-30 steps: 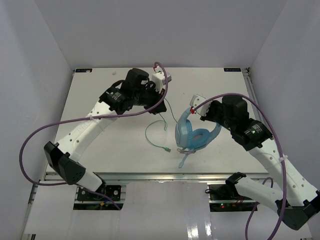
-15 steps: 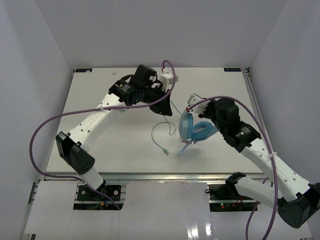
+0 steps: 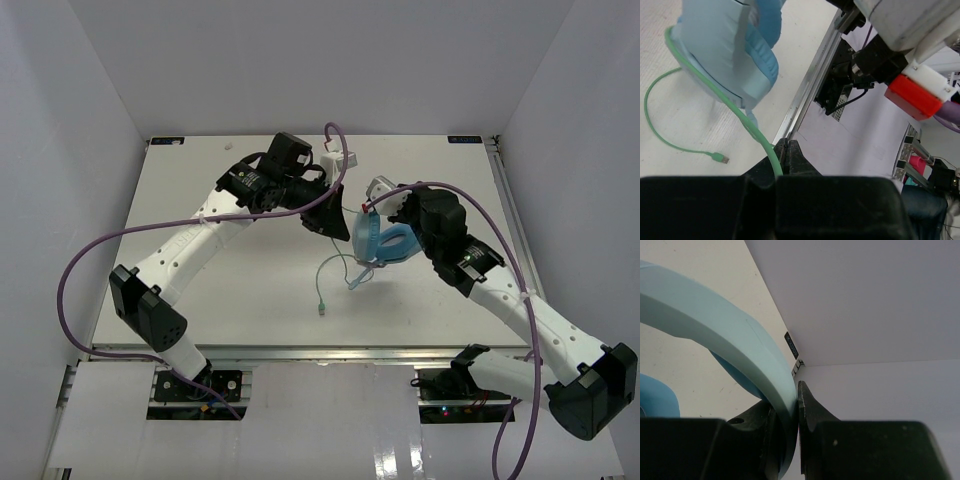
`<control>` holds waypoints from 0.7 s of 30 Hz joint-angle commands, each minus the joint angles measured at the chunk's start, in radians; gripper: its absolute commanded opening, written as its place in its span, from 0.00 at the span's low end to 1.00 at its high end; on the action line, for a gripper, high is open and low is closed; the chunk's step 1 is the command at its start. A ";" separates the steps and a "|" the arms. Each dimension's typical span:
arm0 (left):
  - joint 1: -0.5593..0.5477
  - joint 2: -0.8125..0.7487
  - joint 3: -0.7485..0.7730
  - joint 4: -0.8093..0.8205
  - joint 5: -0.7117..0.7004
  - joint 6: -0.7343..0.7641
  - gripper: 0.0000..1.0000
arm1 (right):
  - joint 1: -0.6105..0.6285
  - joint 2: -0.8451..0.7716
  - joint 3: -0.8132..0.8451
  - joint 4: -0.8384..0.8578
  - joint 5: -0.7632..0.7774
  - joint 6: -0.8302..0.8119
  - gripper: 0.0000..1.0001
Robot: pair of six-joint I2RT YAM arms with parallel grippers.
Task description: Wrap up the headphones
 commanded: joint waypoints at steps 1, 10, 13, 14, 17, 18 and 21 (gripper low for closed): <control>0.005 -0.072 -0.040 -0.010 0.074 0.000 0.04 | 0.001 0.013 0.009 0.175 0.071 -0.044 0.08; 0.004 -0.069 -0.028 -0.132 -0.046 0.073 0.03 | 0.013 0.055 0.003 0.225 0.073 -0.089 0.08; 0.004 -0.061 -0.025 -0.094 0.010 0.052 0.03 | 0.017 0.070 0.012 0.229 0.078 -0.069 0.08; 0.003 -0.059 -0.026 -0.075 0.039 0.031 0.03 | 0.017 0.077 0.022 0.221 0.078 -0.046 0.08; 0.004 -0.057 -0.046 0.021 0.094 -0.043 0.03 | 0.017 0.091 0.044 0.187 0.071 0.020 0.08; 0.004 -0.057 -0.053 0.046 0.109 -0.064 0.03 | 0.017 0.094 0.048 0.180 0.069 0.033 0.08; 0.004 -0.056 -0.062 0.134 0.113 -0.147 0.03 | 0.018 0.098 0.056 0.159 0.066 0.094 0.08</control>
